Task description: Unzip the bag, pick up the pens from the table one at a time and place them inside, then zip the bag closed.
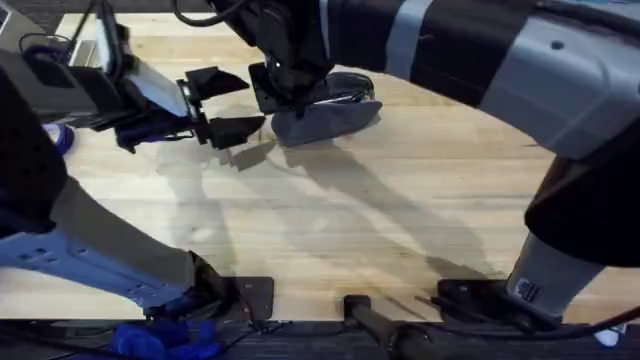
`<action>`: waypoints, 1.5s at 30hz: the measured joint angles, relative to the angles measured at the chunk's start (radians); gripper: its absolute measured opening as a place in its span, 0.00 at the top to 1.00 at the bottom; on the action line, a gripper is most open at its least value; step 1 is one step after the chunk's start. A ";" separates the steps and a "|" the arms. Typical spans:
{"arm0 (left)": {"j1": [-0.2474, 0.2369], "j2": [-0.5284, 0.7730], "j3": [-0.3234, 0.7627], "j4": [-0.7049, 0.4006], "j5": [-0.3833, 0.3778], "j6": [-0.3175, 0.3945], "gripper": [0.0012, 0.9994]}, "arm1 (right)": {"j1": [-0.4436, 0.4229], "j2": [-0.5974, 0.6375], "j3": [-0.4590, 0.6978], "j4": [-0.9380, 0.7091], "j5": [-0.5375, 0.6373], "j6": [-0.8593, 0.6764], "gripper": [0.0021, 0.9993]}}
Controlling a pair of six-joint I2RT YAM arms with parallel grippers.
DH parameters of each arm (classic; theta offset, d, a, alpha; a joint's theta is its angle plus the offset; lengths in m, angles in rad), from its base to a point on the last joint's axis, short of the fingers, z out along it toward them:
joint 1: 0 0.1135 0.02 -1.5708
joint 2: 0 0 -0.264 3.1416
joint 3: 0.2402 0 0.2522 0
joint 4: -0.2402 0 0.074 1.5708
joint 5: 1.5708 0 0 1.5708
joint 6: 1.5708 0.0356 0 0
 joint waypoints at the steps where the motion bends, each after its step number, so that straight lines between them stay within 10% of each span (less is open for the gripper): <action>1: -0.014 0.007 0.000 0.009 -0.001 -0.002 0.16 | 0.000 0.000 0.000 0.001 0.000 0.000 0.97; 19: -0.166 0.040 0.000 0.067 -0.075 -0.063 0.23 | 0.000 0.000 0.000 0.001 0.000 0.000 0.97; 25: -0.168 0.040 0.000 0.074 -0.080 -0.073 0.43 | 0.000 0.000 0.000 0.001 0.000 0.000 0.97; 32: -0.168 0.040 0.000 0.076 -0.082 -0.079 0.94 | 0.000 0.000 0.000 0.001 0.000 0.000 0.97; 45: -0.168 0.040 0.000 0.079 -0.083 -0.080 0.96 | 0.000 0.000 0.000 0.001 0.000 0.000 0.97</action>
